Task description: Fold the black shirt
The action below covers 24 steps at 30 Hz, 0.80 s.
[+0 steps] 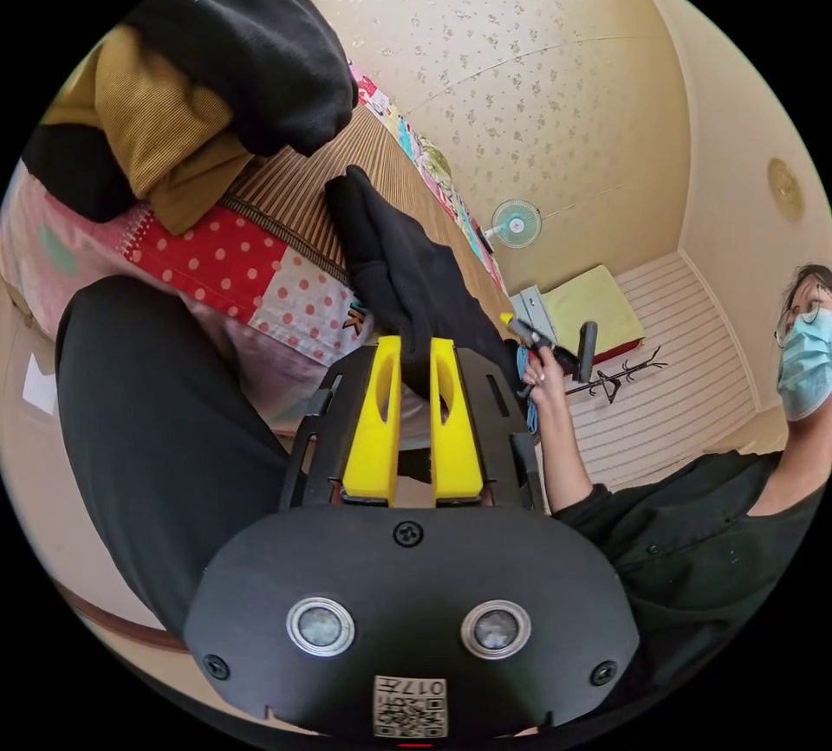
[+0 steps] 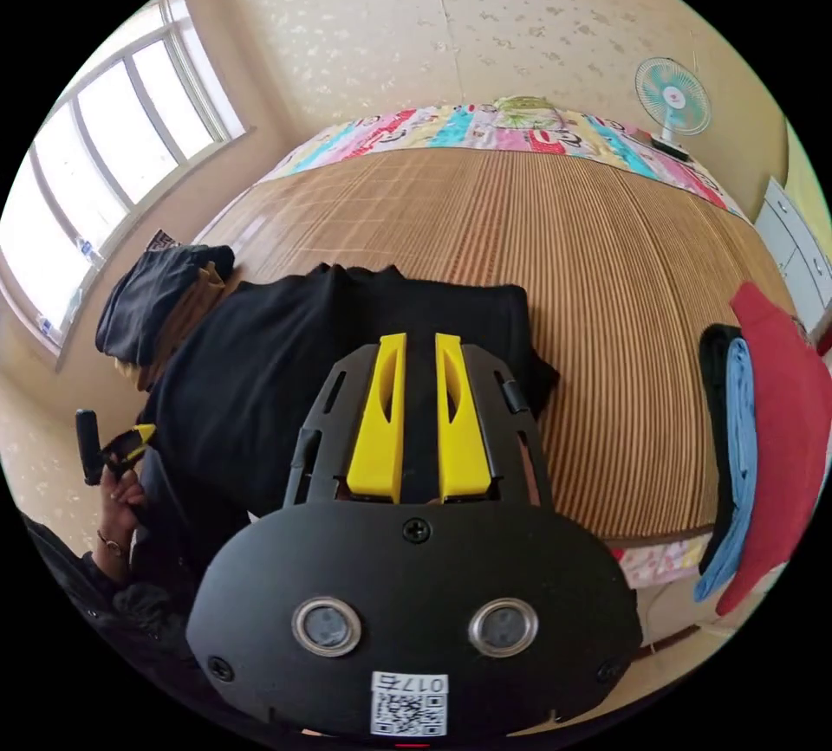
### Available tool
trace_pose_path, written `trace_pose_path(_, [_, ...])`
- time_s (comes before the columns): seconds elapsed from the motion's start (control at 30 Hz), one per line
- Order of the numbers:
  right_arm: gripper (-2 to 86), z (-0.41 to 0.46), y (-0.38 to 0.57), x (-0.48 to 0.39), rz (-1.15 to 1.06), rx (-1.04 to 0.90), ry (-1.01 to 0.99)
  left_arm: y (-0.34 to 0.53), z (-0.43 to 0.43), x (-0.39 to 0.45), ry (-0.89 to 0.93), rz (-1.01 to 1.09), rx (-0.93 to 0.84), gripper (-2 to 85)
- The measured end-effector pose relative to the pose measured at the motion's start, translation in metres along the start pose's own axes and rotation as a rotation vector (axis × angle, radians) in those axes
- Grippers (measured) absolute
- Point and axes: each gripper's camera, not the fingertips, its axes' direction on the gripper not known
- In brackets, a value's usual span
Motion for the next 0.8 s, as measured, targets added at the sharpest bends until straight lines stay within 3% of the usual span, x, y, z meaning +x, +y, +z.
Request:
trace_pose_path(0.2, [1.2,0.0,0.013,0.002,0.031,0.053,0.002,-0.006,0.006,0.014,0.016,0.03,0.021,5.4])
trace_pose_path(0.33, [1.7,-0.027,-0.014,-0.014,-0.011,0.204,0.061,-0.005,0.006,0.018,-0.02,0.024,0.013,5.4])
trace_pose_path(0.53, [6.0,0.027,-0.101,-0.01,-0.018,0.04,0.078,0.003,0.006,0.01,-0.016,-0.019,0.017,5.5])
trace_pose_path(0.63, [7.6,0.073,-0.121,-0.014,-0.054,-0.131,0.196,0.007,0.006,0.009,-0.03,-0.035,0.014,5.5])
trace_pose_path(0.8, [5.0,0.079,-0.102,-0.022,-0.045,-0.008,0.333,0.018,0.009,0.007,-0.039,-0.052,0.013,5.5])
